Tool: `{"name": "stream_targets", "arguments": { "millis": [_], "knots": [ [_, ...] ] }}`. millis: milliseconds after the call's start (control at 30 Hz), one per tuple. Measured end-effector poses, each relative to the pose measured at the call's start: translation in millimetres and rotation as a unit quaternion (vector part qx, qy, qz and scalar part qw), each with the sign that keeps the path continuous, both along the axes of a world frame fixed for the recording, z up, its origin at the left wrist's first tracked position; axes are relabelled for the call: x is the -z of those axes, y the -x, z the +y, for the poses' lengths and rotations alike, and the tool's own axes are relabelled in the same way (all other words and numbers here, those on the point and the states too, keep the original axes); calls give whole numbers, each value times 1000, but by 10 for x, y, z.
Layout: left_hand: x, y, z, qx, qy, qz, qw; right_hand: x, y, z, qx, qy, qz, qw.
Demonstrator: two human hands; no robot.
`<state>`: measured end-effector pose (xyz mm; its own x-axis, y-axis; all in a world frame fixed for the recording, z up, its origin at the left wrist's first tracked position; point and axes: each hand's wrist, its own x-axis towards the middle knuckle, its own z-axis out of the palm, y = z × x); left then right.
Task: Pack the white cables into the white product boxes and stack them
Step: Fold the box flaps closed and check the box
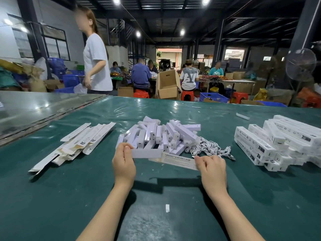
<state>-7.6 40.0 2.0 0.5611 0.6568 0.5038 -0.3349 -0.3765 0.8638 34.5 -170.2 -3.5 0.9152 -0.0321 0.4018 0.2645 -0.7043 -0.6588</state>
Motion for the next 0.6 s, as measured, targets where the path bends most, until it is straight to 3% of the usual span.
{"name": "stream_targets", "arguments": {
  "millis": [233,600],
  "knots": [
    [5,-10,-9,-28,-61,16,998,27,-9,-21,-9,-5,6,1000],
    [-41,17,-80,-51,-134,-42,989,43,-23,-28,-3,-37,10,999]
  ]
}}
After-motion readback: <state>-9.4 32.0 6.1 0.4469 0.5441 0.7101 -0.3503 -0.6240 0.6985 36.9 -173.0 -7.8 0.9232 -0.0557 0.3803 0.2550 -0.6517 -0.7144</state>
